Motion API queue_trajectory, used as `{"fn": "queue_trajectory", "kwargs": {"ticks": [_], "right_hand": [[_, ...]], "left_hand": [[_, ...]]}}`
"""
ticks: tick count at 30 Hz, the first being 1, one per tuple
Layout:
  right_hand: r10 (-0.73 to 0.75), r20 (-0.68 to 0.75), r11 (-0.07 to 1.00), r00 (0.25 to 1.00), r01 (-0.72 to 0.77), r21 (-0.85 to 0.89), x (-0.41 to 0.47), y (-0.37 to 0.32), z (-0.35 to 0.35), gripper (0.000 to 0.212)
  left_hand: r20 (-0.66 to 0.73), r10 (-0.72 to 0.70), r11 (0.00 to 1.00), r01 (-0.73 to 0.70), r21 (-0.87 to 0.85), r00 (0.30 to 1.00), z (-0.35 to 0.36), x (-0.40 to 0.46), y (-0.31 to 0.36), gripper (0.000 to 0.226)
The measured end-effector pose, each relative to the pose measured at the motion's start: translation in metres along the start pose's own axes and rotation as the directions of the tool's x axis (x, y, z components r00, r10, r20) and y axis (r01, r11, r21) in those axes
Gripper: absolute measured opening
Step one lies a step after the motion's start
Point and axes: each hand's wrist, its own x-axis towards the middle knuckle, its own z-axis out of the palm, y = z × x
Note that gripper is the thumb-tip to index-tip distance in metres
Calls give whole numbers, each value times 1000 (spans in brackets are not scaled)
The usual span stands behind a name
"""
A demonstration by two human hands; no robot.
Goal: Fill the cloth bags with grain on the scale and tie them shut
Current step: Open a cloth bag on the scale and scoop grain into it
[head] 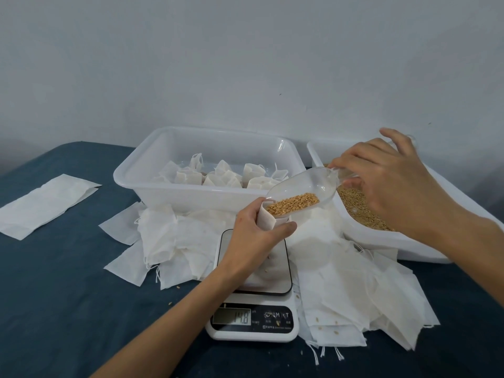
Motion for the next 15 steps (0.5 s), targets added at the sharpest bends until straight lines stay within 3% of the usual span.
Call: {"fn": "queue_trajectory", "kwargs": {"ticks": [15], "right_hand": [[10, -3, 1000, 1000, -10, -10, -1, 0, 1, 29]], "left_hand": [[0, -11, 1000, 11, -6, 1000, 1, -1, 2, 43]]}}
